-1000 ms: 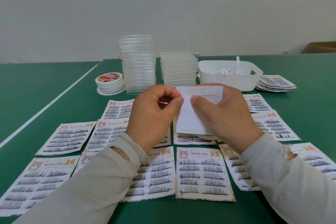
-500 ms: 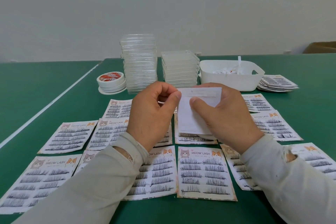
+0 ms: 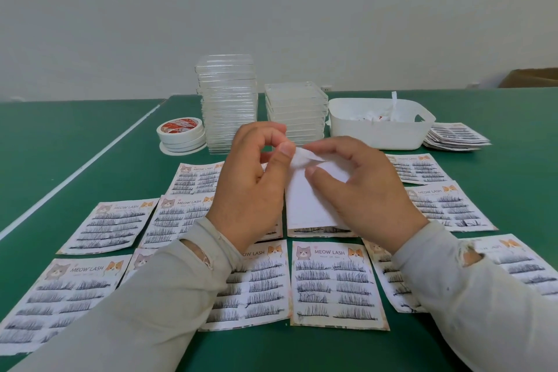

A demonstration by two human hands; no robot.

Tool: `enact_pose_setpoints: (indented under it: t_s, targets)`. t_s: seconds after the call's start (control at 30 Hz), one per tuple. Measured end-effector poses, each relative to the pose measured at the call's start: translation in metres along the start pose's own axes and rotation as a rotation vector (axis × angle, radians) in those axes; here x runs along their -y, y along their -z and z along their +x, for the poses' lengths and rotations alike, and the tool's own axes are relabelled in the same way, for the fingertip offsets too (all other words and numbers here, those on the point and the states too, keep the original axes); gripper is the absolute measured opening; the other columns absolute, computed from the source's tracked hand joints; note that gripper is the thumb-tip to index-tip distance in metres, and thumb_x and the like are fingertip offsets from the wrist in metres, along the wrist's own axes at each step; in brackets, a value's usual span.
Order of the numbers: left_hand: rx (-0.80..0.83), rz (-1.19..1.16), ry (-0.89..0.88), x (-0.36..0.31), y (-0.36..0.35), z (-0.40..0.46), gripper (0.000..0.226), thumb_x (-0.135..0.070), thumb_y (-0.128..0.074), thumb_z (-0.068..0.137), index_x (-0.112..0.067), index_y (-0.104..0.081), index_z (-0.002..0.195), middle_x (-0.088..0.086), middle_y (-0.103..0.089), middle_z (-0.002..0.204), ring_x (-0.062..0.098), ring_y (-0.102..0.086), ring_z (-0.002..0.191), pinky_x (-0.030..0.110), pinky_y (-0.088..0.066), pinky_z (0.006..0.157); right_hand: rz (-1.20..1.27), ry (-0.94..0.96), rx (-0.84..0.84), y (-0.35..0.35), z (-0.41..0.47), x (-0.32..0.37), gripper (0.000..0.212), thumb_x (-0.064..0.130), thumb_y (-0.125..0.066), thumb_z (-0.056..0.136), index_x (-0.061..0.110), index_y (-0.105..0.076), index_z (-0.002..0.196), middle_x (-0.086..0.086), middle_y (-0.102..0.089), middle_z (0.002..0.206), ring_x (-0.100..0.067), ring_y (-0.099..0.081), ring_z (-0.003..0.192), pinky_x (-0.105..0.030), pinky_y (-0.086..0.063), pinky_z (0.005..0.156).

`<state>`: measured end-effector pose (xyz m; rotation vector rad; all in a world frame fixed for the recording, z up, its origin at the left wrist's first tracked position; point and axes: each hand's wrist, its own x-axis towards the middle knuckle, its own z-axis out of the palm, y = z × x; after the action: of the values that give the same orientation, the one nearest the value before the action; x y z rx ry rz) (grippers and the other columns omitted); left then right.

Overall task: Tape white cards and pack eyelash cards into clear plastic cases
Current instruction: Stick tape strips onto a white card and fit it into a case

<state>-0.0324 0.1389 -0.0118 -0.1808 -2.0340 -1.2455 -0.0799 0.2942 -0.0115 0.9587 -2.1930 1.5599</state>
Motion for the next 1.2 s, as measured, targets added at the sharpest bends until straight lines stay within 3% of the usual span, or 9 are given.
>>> enact_pose_setpoints:
  t_s: [0.17, 0.27, 0.37, 0.47, 0.63, 0.77, 0.9, 1.03, 1.2]
  targets:
    - [0.033, -0.111, 0.082, 0.001, -0.001, -0.001, 0.012, -0.022, -0.058, 0.1, -0.028, -0.06, 0.089, -0.004, -0.061, 0.119, 0.002, -0.059, 0.104, 0.012, -0.045, 0.085, 0.113, -0.079, -0.028, 0.0, 0.002, -0.003, 0.019, 0.022, -0.077, 0.09, 0.04, -0.072, 0.09, 0.029, -0.071, 0.096, 0.009, -0.063, 0.098, -0.006, -0.041, 0.09]
    - [0.047, -0.128, 0.186, 0.001, -0.002, -0.003, 0.006, -0.027, -0.06, 0.101, -0.026, -0.06, 0.095, -0.009, -0.064, 0.115, 0.003, -0.061, 0.1, 0.019, -0.05, 0.082, 0.213, -0.134, -0.064, 0.0, 0.003, -0.005, 0.01, 0.025, -0.076, 0.091, 0.035, -0.075, 0.09, 0.021, -0.075, 0.099, 0.002, -0.066, 0.102, -0.03, -0.047, 0.103]
    - [0.152, -0.143, 0.432, 0.0, -0.001, -0.002, 0.031, -0.05, -0.068, 0.086, -0.024, -0.063, 0.101, -0.005, -0.068, 0.098, 0.011, -0.062, 0.083, 0.028, -0.054, 0.071, 0.347, -0.237, -0.117, 0.002, 0.004, -0.005, 0.007, 0.024, -0.075, 0.092, 0.03, -0.079, 0.09, 0.011, -0.077, 0.104, -0.009, -0.068, 0.109, -0.043, -0.048, 0.108]
    - [0.281, -0.212, 0.572, 0.002, 0.001, -0.001, 0.02, -0.03, -0.07, 0.094, -0.017, -0.065, 0.079, 0.004, -0.067, 0.075, 0.017, -0.059, 0.065, 0.024, -0.05, 0.055, 0.389, -0.332, -0.154, 0.003, 0.006, -0.005, 0.01, 0.024, -0.072, 0.094, 0.024, -0.081, 0.088, 0.008, -0.079, 0.1, -0.008, -0.072, 0.099, -0.037, -0.056, 0.097]
    - [0.21, -0.24, 0.585, 0.009, -0.001, -0.002, 0.019, -0.022, -0.063, 0.099, -0.013, -0.063, 0.081, 0.006, -0.072, 0.075, 0.018, -0.066, 0.063, 0.031, -0.054, 0.057, 0.539, -0.428, -0.249, 0.017, 0.015, -0.003, 0.021, 0.025, -0.07, 0.095, 0.028, -0.082, 0.078, 0.015, -0.077, 0.084, 0.001, -0.069, 0.072, -0.02, -0.055, 0.066]
    - [0.16, -0.343, 0.614, 0.008, -0.002, -0.002, 0.015, -0.023, -0.057, 0.103, -0.009, -0.062, 0.103, 0.0, -0.077, 0.087, 0.018, -0.076, 0.073, 0.034, -0.062, 0.055, 0.388, -0.461, -0.393, 0.053, 0.052, -0.013, 0.012, 0.025, -0.074, 0.092, 0.019, -0.078, 0.082, 0.014, -0.063, 0.062, -0.004, -0.051, 0.056, -0.02, -0.042, 0.058]
    - [0.087, -0.353, 0.583, 0.01, -0.003, -0.001, 0.01, -0.024, -0.054, 0.104, -0.016, -0.061, 0.106, -0.007, -0.077, 0.087, 0.015, -0.076, 0.075, 0.03, -0.061, 0.053, -0.116, -0.396, -0.326, 0.084, 0.108, -0.031, 0.011, 0.011, -0.075, 0.087, 0.015, -0.068, 0.08, 0.002, -0.067, 0.062, -0.004, -0.06, 0.048, -0.02, -0.048, 0.047]
    - [0.057, -0.341, 0.566, 0.014, -0.004, -0.001, 0.008, -0.023, -0.056, 0.103, -0.017, -0.061, 0.104, -0.008, -0.077, 0.085, 0.014, -0.076, 0.074, 0.027, -0.059, 0.051, -0.56, -0.436, -0.151, 0.092, 0.148, -0.051, 0.006, 0.014, -0.074, 0.088, 0.011, -0.073, 0.083, -0.005, -0.075, 0.08, -0.012, -0.069, 0.063, -0.027, -0.057, 0.063]
    - [0.049, -0.355, 0.558, 0.017, -0.003, 0.001, 0.008, -0.021, -0.057, 0.102, -0.015, -0.063, 0.104, -0.004, -0.077, 0.086, 0.014, -0.075, 0.08, 0.028, -0.059, 0.052, -0.663, -0.449, -0.073, 0.093, 0.166, -0.057, 0.009, 0.017, -0.072, 0.092, 0.009, -0.074, 0.095, -0.009, -0.075, 0.099, -0.026, -0.072, 0.092, -0.04, -0.059, 0.09]
